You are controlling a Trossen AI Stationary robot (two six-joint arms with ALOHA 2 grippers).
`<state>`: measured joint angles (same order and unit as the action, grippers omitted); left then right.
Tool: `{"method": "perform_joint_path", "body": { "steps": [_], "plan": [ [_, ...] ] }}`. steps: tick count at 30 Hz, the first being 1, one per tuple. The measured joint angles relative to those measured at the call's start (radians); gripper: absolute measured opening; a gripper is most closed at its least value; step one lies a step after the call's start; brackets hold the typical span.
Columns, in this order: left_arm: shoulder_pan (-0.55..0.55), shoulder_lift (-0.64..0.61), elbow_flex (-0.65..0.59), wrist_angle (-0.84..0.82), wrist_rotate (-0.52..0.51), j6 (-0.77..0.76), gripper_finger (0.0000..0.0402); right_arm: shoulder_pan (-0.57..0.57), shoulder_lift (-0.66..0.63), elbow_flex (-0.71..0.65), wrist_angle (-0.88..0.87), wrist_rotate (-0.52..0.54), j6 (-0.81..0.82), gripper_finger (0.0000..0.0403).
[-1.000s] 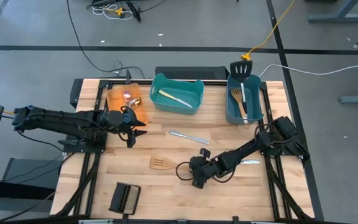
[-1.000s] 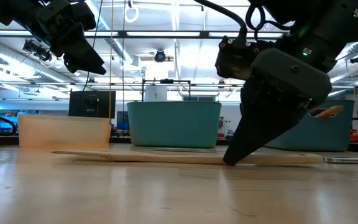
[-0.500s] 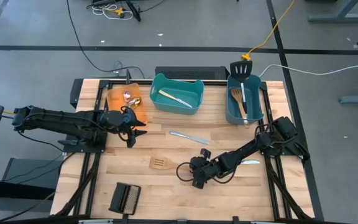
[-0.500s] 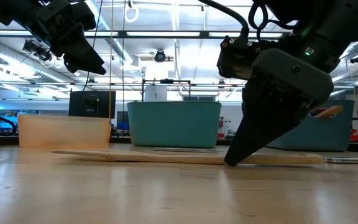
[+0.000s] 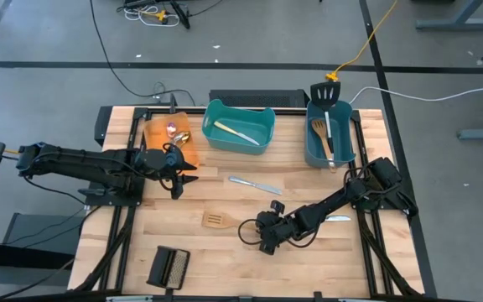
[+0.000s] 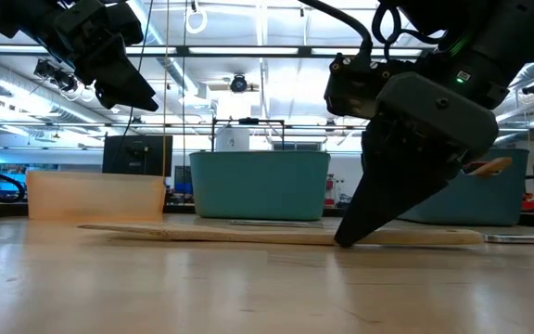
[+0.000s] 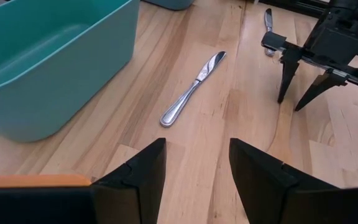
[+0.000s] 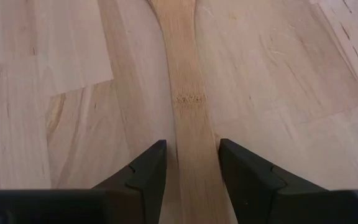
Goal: Pick & Place Kitchen Items
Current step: Put the brown spatula into the blue bin
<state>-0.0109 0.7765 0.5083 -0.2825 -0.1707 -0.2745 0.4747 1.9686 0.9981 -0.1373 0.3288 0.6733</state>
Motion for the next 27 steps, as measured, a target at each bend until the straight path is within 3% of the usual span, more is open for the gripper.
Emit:
{"method": "perform_joint_path", "body": {
  "steps": [7,15,27],
  "plan": [
    [0.000,0.000,0.000,0.000,0.000,0.000,0.0181,0.000,0.000,0.000,-0.007,0.002,0.002,0.0152],
    [0.000,0.000,0.000,0.000,0.000,0.000,0.0181,0.000,0.000,0.000,-0.017,0.009,0.004,0.0096],
    [0.000,0.000,0.000,0.000,0.000,0.000,0.0181,-0.001,-0.022,-0.004,-0.029,-0.004,0.001,0.0096]
  ]
}}
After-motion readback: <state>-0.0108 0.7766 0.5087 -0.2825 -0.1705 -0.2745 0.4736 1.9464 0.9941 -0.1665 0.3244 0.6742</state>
